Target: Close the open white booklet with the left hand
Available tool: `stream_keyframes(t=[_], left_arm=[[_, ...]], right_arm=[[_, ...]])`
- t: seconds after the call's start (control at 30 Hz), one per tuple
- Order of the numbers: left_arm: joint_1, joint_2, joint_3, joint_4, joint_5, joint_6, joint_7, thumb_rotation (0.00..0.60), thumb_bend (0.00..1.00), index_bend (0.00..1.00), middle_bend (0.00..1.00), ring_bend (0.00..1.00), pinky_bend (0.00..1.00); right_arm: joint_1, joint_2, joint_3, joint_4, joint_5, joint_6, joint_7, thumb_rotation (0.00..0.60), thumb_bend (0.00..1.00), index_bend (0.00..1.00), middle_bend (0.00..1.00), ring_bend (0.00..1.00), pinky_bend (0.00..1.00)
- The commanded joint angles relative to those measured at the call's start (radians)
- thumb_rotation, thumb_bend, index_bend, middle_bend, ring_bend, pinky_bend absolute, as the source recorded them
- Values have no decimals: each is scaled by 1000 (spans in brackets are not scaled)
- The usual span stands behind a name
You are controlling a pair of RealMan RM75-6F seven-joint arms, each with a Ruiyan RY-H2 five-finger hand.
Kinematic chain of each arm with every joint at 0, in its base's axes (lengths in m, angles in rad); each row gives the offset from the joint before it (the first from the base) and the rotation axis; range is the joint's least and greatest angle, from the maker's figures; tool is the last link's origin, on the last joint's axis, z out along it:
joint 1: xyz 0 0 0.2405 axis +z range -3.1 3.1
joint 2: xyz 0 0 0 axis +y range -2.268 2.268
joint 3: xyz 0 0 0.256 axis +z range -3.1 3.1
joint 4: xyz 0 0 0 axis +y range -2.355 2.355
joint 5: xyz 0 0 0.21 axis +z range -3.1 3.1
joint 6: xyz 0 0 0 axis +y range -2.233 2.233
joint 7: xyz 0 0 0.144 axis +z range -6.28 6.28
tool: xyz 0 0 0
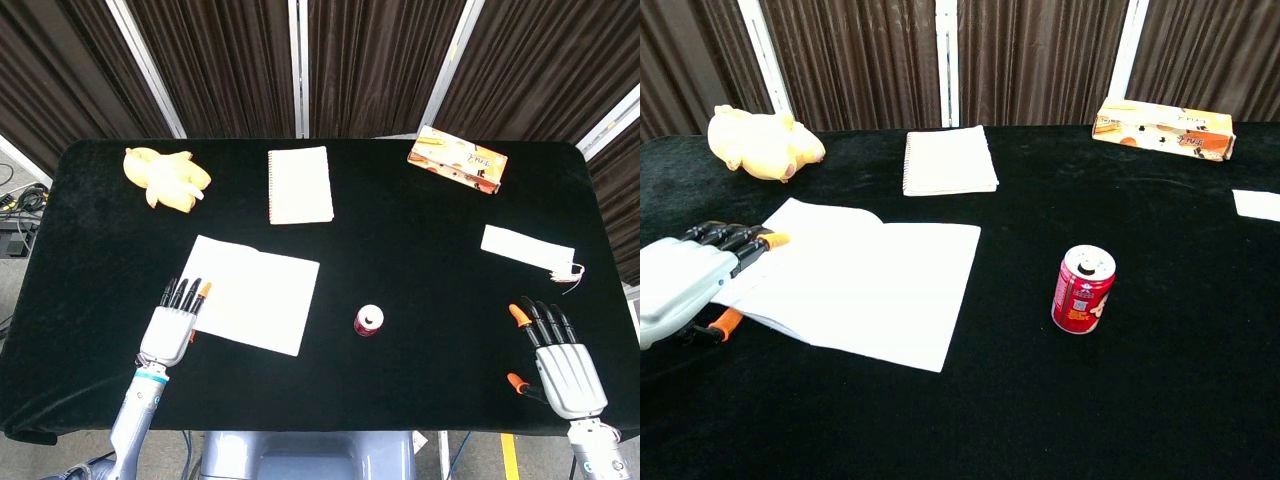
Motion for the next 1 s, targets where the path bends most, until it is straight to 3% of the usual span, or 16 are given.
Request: stream_keyframes(t=[0.03, 0.43, 0.73, 1.0], left_arm=[[-2, -7, 19, 20, 62, 55, -33, 600, 582, 0, 0, 0, 0], [-38, -4, 22, 50, 239, 208, -19, 600, 550, 0, 0, 0, 0], [-92, -58, -7, 56, 254, 172, 10, 600, 414, 0, 0, 0, 0], [-118, -123, -12, 76, 269, 168, 13, 600, 378, 0, 0, 0, 0]], right_arm=[[0, 0, 1, 0, 1, 0, 0, 600, 31, 0, 0, 0, 0], [-1, 0, 1, -3, 2, 0, -2, 600, 31, 0, 0, 0, 0], [-4, 3, 4, -8, -1, 12, 1, 600, 31, 0, 0, 0, 0], [-6, 9, 3, -12, 1, 12, 10, 600, 31, 0, 0, 0, 0]])
